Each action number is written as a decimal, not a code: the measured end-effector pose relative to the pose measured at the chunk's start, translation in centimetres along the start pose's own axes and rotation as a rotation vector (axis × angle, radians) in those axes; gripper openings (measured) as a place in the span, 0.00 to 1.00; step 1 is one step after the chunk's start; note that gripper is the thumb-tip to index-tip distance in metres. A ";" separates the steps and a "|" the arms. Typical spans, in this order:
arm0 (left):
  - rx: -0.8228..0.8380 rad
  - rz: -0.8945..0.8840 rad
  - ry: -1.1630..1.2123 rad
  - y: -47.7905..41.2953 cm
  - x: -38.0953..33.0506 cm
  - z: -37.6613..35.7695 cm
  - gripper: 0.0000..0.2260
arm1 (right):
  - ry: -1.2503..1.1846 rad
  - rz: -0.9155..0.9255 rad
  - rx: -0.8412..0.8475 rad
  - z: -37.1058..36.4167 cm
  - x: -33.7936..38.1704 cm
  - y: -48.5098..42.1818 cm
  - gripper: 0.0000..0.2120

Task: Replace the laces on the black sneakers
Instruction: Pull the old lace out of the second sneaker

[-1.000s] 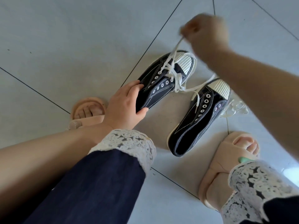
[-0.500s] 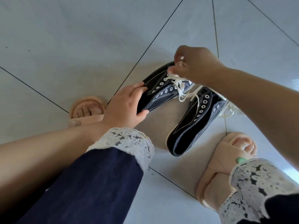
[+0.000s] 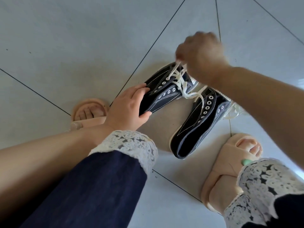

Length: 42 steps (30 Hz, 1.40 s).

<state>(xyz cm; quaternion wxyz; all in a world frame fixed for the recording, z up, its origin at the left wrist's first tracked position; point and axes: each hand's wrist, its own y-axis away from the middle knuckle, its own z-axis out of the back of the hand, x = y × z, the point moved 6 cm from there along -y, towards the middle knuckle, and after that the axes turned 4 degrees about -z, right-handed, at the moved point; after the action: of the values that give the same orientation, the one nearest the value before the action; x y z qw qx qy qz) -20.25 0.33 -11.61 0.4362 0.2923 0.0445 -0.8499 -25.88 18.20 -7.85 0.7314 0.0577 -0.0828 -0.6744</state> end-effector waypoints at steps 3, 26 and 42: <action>-0.041 0.065 0.023 -0.1 0.5 0.2 0.25 | -0.314 -0.452 -0.086 1.1 -5.4 -0.1 0.11; -0.037 0.032 0.009 0.0 0.2 0.1 0.26 | -0.601 -0.736 -0.310 3.8 -10.0 -0.1 0.10; -0.012 0.041 0.012 -0.2 0.5 -0.1 0.26 | -0.291 -0.339 0.064 -3.2 0.0 4.5 0.08</action>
<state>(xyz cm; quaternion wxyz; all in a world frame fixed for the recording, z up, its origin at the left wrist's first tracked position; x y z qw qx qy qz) -20.57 0.14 -11.97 0.4552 0.2954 0.0463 -0.8387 -20.82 18.52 -10.10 0.5856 -0.0040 -0.1980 -0.7860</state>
